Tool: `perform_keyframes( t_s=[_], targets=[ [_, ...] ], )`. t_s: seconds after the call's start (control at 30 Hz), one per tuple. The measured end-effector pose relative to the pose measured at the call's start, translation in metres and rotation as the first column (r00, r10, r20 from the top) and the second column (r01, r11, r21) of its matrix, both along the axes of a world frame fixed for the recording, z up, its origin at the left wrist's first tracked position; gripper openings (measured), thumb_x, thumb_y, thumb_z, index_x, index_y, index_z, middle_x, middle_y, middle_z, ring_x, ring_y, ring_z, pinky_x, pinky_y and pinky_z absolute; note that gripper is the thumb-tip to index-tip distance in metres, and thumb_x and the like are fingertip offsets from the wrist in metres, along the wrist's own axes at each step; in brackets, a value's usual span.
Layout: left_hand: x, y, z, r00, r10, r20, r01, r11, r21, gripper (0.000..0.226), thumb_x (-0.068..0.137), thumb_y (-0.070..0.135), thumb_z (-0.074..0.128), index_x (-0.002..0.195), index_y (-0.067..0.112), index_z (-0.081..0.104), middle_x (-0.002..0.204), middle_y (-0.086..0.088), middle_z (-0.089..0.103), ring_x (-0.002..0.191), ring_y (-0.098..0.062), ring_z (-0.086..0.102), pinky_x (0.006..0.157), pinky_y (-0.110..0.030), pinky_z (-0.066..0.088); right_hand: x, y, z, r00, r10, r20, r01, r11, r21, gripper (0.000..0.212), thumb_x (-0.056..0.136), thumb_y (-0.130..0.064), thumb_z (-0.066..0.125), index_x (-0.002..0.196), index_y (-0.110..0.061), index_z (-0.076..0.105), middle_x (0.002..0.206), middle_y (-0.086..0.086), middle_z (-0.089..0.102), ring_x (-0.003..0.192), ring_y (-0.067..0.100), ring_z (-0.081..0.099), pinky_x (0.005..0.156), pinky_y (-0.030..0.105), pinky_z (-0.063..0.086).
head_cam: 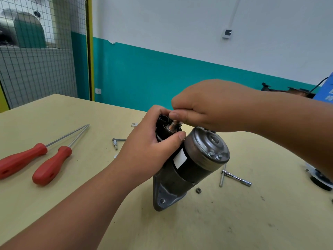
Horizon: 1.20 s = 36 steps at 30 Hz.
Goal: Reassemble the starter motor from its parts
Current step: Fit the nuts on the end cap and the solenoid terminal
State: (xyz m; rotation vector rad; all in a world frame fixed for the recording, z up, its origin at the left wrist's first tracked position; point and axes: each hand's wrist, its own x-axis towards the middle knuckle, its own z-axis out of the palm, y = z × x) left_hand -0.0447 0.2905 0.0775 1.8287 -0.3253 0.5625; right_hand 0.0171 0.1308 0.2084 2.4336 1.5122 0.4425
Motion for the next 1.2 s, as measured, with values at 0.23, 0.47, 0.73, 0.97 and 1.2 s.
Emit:
perform_keyframes(
  t_s=[0.23,0.47,0.73,0.97,1.2],
  targets=[
    [-0.002,-0.002,0.0,0.999,-0.026,0.018,0.026,0.999,0.027,0.03,0.081,0.063,0.06,0.107,0.052,0.051,0.105,0.024,0.066,0.099,0.001,0.066,0.076,-0.018,0.051,-0.002,-0.006,0.004,0.998,-0.054,0.017,0.054,0.998,-0.018,0.053,0.094,-0.072,0.015,0.066,-0.034,0.04,0.062,-0.01,0.048,0.061,0.004,0.049,0.055,0.034,0.03],
    [-0.004,-0.005,0.0,0.999,-0.018,0.036,0.017,0.999,0.029,0.036,0.079,0.062,0.061,0.112,0.05,0.052,0.108,0.028,0.066,0.103,0.004,0.065,0.076,-0.008,0.047,-0.004,-0.016,0.008,0.998,-0.019,-0.064,0.018,1.0,-0.014,0.041,0.086,-0.072,0.025,0.081,-0.037,0.045,0.074,-0.011,0.054,0.071,0.007,0.052,0.059,0.035,0.04],
    [-0.002,-0.003,-0.002,1.0,0.006,0.01,-0.006,1.0,0.02,0.031,0.087,0.051,0.066,0.114,0.046,0.053,0.11,0.031,0.064,0.105,0.007,0.063,0.078,-0.01,0.047,-0.006,-0.025,0.006,0.988,-0.015,-0.156,0.025,0.997,0.068,0.027,0.084,-0.076,0.033,0.099,-0.054,0.039,0.083,-0.013,0.054,0.082,0.004,0.053,0.058,0.032,0.039],
    [-0.003,-0.004,0.0,1.0,-0.008,0.012,0.008,1.0,0.021,0.027,0.087,0.048,0.067,0.111,0.046,0.054,0.107,0.027,0.066,0.102,0.003,0.065,0.076,-0.008,0.047,-0.007,-0.014,0.008,0.994,-0.06,-0.086,0.06,0.998,0.0,0.043,0.088,-0.076,0.029,0.082,-0.036,0.043,0.08,-0.019,0.056,0.076,-0.002,0.052,0.055,0.032,0.029],
    [-0.003,-0.003,-0.001,1.0,0.007,-0.003,-0.006,1.0,0.016,0.031,0.087,0.051,0.066,0.114,0.047,0.053,0.11,0.032,0.064,0.105,0.007,0.063,0.082,-0.02,0.049,-0.009,-0.014,0.008,0.979,-0.109,-0.174,0.106,0.994,-0.023,0.025,0.098,-0.057,0.034,0.084,-0.04,0.046,0.088,-0.028,0.056,0.075,0.0,0.053,0.056,0.033,0.032]
  ],
)
